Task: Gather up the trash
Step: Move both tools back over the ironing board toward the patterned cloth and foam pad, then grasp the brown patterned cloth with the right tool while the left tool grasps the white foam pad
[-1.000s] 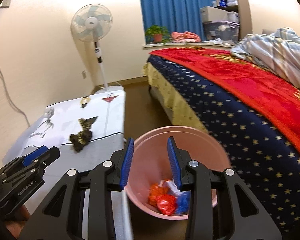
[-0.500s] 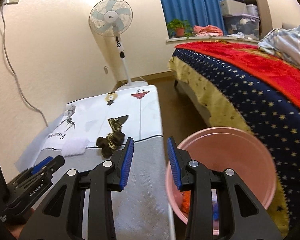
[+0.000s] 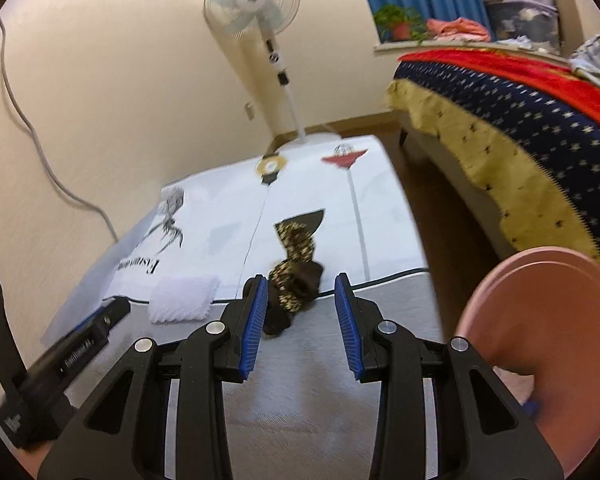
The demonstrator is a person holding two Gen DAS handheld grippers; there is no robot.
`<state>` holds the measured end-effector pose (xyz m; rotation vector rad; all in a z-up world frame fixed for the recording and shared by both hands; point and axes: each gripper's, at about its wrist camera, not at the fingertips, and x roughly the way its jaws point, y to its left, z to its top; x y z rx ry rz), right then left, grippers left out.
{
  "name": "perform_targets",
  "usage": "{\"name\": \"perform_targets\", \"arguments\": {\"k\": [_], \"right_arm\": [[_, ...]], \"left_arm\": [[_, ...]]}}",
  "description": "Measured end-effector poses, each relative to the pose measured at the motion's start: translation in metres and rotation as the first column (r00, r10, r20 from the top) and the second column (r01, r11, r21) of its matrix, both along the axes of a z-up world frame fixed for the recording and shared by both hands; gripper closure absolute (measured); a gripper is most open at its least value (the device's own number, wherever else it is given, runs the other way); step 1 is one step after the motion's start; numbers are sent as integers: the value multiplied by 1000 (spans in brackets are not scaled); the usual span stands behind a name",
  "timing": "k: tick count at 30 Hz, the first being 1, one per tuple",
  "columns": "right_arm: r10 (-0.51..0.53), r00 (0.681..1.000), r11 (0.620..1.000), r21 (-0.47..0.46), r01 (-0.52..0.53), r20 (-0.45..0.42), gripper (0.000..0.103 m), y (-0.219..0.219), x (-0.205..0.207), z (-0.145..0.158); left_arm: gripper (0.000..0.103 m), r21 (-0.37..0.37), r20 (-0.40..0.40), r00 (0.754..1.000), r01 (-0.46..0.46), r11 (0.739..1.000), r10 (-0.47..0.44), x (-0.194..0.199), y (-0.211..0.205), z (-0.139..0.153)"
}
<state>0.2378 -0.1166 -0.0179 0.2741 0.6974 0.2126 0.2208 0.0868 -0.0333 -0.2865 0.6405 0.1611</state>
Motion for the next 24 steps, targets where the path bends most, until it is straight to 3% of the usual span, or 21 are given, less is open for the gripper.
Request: {"name": "perform_targets", "arguments": {"k": [10, 13, 16, 19, 21, 23, 24], "right_arm": [[57, 996, 998, -28, -59, -67, 67, 28, 32, -28], [70, 994, 997, -31, -73, -88, 67, 34, 39, -35], [65, 992, 996, -54, -71, -109, 67, 40, 43, -42], [70, 990, 995, -59, -78, -119, 75, 43, 45, -45], [71, 991, 995, -65, -79, -118, 81, 43, 45, -45], [74, 990, 995, -59, -81, -119, 90, 42, 44, -45], [72, 990, 995, -56, -79, -118, 92, 41, 43, -44]], "left_arm": [[64, -36, -76, 997, -21, 999, 19, 33, 11, -26], [54, -51, -102, 994, -38, 998, 33, 40, 15, -31], [54, -59, -136, 990, -27, 998, 19, 46, 13, -37], [55, -53, -148, 989, -2, 999, -6, 48, 8, -37], [59, -58, -156, 988, 12, 998, -21, 48, 7, -38], [75, -78, -156, 987, 28, 997, -40, 49, 6, -40], [77, -83, -157, 986, 34, 996, -47, 48, 5, -40]]}}
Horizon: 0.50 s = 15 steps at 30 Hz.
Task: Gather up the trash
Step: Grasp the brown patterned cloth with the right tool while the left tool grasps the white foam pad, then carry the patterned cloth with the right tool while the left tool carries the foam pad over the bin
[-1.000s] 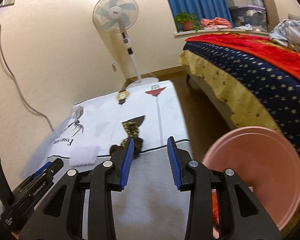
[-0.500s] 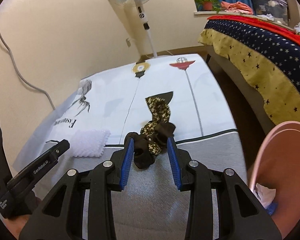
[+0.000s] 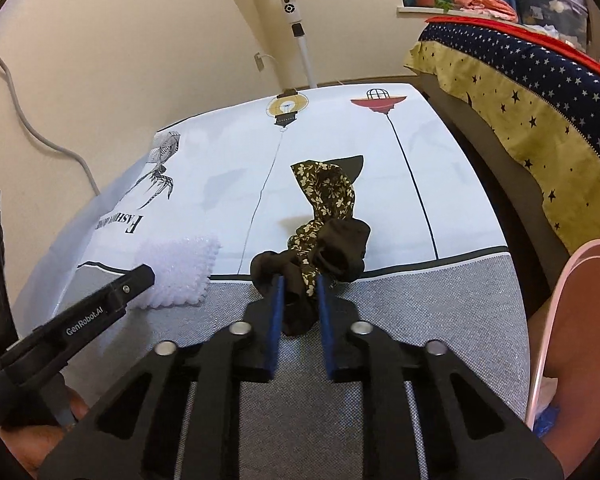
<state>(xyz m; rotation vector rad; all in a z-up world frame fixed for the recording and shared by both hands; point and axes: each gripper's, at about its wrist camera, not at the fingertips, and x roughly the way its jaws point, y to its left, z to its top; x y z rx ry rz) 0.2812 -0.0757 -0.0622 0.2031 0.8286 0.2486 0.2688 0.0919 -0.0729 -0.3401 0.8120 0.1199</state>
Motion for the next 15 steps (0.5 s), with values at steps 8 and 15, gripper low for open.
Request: {"name": "perform_targets", "arguments": {"k": [8, 15], "right_arm": [[-22, 999, 1000, -12, 23, 38, 100, -10, -15, 22], [-19, 996, 999, -41, 23, 87, 100, -23, -44, 51]], "left_arm": [[95, 14, 45, 998, 35, 999, -36, -13, -10, 19], [96, 27, 101, 993, 58, 998, -61, -37, -20, 46]]}}
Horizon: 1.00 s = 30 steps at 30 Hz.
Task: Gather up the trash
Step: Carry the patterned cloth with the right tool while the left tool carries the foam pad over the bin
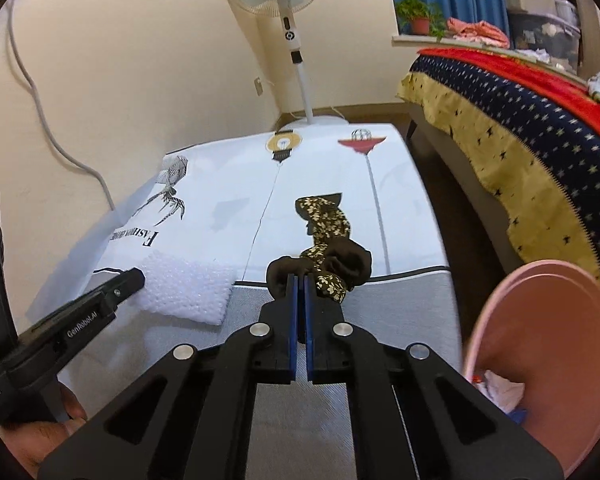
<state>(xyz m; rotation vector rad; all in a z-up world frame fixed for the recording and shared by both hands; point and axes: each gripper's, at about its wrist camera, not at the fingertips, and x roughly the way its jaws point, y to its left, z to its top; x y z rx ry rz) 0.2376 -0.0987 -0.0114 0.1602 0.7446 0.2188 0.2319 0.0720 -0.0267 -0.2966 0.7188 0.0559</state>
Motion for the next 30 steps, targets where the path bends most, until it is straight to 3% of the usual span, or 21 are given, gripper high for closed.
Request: {"name": "perform_targets", "arguments": {"k": [15, 30], "right_arm": [[-7, 996, 999, -51, 12, 92, 100, -37, -90, 54], [-33, 985, 998, -42, 40, 169, 100, -71, -155, 91]], "left_arm": [[96, 31, 99, 992, 75, 997, -78, -72, -32, 49], [96, 76, 152, 979, 127, 989, -137, -132, -58, 74]]}}
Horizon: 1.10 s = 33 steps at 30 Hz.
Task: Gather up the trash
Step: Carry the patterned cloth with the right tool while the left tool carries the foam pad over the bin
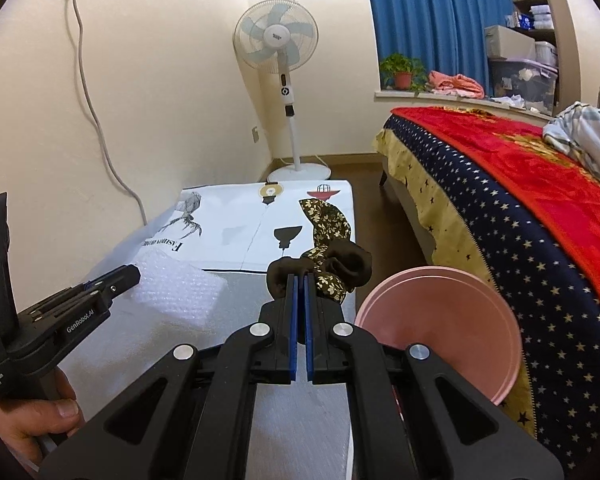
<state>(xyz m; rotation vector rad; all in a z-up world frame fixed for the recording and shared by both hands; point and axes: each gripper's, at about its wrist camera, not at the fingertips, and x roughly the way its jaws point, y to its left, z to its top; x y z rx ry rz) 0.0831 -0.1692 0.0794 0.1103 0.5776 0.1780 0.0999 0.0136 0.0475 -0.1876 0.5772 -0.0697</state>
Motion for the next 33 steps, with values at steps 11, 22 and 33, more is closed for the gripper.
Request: {"name": "perform_targets", "arguments": {"k": [11, 22, 33], "right_arm": [[-64, 997, 998, -25, 65, 32, 100, -29, -26, 6], [-133, 991, 991, -23, 133, 14, 100, -61, -16, -5], [-204, 979, 978, -39, 204, -7, 100, -90, 2, -21]], "left_arm": [[96, 4, 18, 999, 44, 999, -45, -11, -21, 1], [96, 26, 37, 995, 90, 996, -91, 1, -51, -6], [96, 58, 49, 983, 171, 983, -174, 24, -99, -19]]}}
